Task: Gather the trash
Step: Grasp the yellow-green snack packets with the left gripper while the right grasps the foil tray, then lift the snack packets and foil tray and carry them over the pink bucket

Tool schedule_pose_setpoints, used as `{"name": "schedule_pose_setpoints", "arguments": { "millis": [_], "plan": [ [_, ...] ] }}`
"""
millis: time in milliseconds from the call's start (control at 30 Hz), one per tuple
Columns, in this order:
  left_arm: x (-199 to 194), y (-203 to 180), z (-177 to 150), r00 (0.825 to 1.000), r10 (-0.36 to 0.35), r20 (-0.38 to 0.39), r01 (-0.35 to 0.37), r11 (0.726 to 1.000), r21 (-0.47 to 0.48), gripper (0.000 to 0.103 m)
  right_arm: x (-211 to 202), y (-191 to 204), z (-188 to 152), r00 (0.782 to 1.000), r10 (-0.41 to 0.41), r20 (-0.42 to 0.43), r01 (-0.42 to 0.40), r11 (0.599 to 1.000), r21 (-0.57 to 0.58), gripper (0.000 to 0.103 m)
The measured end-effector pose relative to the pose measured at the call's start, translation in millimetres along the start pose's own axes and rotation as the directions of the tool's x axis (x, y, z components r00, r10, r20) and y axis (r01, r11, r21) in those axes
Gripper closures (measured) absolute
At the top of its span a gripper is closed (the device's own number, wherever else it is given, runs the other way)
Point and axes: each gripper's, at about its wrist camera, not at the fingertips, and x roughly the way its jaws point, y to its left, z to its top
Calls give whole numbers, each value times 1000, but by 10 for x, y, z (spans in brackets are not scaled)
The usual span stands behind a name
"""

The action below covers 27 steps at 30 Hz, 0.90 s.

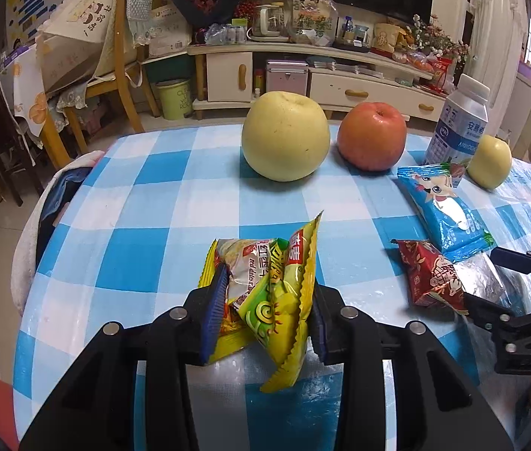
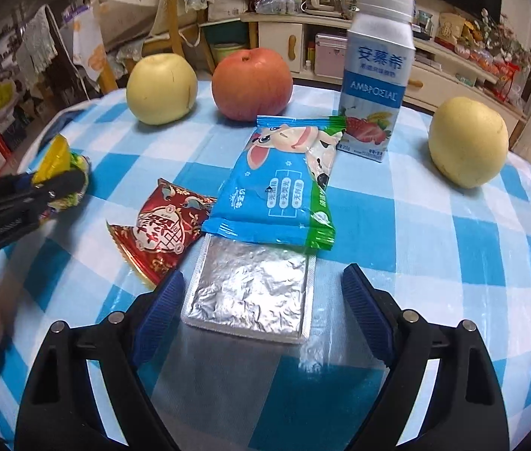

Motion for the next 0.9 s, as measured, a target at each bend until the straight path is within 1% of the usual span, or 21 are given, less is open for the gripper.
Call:
{"name": "schedule_pose_setpoints", "arguments": {
  "millis": [67, 133, 167, 333, 533, 700, 900],
  "plan": [
    [-13, 5, -7, 1000, -1, 4, 1, 1000, 2, 64, 15, 6, 0, 1000, 1, 2, -1, 1000, -2, 18],
    [-25, 23, -10, 1000, -3, 5, 3, 1000, -2, 64, -1, 16, 1, 1000, 5, 11, -5, 1000, -9, 26],
    [-30, 35, -12, 1000, -4, 5, 4, 1000, -4, 64, -6, 25, 11, 1000, 6, 11, -6, 1000, -7, 37],
    [-89, 75, -30, 1000, -11, 13, 11, 1000, -11, 64, -23, -19, -21, 1000, 26, 16, -26, 1000, 4, 40],
    [-229, 97, -27, 999, -10, 38, 10, 1000, -15, 64, -208, -28, -150, 999, 26, 45, -27, 999, 20, 40],
    [-439, 99, -102, 998, -11, 57, 13, 1000, -24, 64, -496, -31, -208, 996, 23, 86, -25, 1000, 19, 40],
    [-763, 126, -287, 998, -16, 67, 19, 999, -47, 64, -938, 97, -207, 988, 33, 149, -30, 999, -22, 40]
  ]
}}
